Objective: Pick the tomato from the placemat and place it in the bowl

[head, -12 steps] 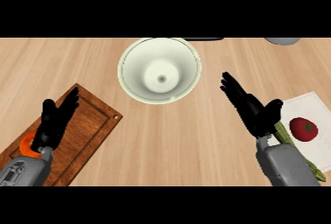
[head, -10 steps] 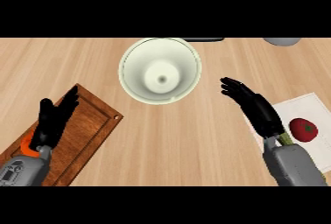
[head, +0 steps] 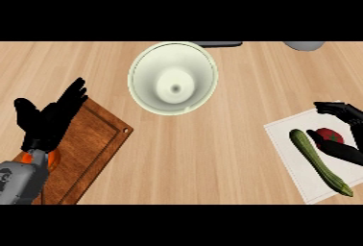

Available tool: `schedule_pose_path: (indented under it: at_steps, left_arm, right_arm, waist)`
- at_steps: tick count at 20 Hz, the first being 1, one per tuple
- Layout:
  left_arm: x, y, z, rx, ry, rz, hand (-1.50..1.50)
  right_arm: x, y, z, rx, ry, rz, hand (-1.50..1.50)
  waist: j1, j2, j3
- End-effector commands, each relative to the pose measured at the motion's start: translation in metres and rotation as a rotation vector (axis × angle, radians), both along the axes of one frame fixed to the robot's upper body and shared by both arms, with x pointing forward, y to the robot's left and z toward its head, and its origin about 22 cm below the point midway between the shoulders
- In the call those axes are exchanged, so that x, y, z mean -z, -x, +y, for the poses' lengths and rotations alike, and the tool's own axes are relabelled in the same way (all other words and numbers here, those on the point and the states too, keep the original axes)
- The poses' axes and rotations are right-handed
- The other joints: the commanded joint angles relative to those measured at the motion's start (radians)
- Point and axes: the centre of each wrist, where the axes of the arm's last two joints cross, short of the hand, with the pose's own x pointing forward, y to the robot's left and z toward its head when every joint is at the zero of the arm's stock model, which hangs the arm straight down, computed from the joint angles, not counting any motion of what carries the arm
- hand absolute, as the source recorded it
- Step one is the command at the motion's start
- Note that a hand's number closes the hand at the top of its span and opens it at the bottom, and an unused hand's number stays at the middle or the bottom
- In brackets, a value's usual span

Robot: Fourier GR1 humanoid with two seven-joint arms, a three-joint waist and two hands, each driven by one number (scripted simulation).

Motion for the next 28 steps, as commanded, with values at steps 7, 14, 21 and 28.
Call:
schedule_pose_path:
  at_steps: [7,14,21,28]
  left_arm:
    - [-0.012,0.0,0.007,0.038,0.038,-0.007,0.0]
    - [-0.009,0.01,0.006,0.028,0.031,0.0,0.0]
    - [-0.005,-0.001,-0.013,0.044,0.039,-0.006,0.0]
    - [-0.026,-0.008,-0.002,0.028,0.049,0.001,0.0]
  right_arm:
    - [-0.034,0.051,-0.019,-0.005,0.22,-0.228,-1.5]
    - [-0.099,0.051,-0.039,0.067,0.564,0.044,-1.5]
    - [-0.151,0.031,0.012,-0.009,0.754,0.223,-1.5]
    - [-0.15,0.018,0.05,-0.031,0.858,0.375,-1.5]
  waist:
    - [0.001,-0.003,-0.001]
    - [0.008,-0.003,-0.003]
    - [0.024,0.003,-0.002]
    - [0.026,0.003,0.0]
